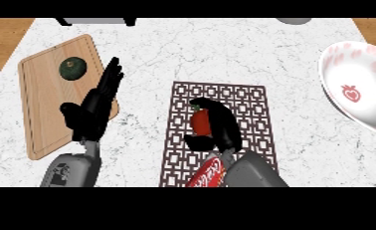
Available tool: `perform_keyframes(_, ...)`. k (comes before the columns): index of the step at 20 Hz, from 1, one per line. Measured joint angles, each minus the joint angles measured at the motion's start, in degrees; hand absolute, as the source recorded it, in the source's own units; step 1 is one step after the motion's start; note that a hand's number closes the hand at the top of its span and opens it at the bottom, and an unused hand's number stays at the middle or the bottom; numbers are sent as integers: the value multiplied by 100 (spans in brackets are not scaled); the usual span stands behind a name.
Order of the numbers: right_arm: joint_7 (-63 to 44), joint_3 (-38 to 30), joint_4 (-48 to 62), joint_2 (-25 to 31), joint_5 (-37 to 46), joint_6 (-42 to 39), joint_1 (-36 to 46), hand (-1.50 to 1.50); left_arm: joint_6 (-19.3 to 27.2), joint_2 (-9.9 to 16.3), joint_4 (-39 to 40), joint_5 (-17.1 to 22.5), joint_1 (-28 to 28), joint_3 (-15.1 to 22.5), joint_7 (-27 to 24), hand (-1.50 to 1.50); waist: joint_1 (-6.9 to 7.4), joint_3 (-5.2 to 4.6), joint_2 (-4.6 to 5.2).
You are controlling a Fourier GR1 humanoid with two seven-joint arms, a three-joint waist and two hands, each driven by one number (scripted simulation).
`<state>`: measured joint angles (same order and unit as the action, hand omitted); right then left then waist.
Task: Pick the bell pepper from the placemat and place it in the bowl
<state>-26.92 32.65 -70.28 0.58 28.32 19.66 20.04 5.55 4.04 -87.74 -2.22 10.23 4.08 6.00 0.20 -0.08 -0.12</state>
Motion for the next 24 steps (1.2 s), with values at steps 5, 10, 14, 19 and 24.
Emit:
perform_keyframes(5,392,115,150,42,201,-208,46,150,-55,-6,97,-7,-14,-48,-94,0,-23,-14,-36)
perform_keyframes(10,570,241,-105,151,-35,-116,-149,150,-120,3,-32,-20,-220,-59,-169,0,-17,-5,-27)
perform_keyframes(14,770,-73,-1294,887,-518,-433,-906,150,-153,75,-53,63,-173,-198,-70,0,-98,4,-25)
perform_keyframes(19,1201,-617,-2700,1603,-1107,-681,-1598,150,-106,43,-146,10,-236,-171,-60,0,-118,7,-18)
perform_keyframes(24,1573,-884,-4019,1928,-1106,-505,-2165,150,-101,9,-35,-9,-182,-174,-79,0,-134,7,-17)
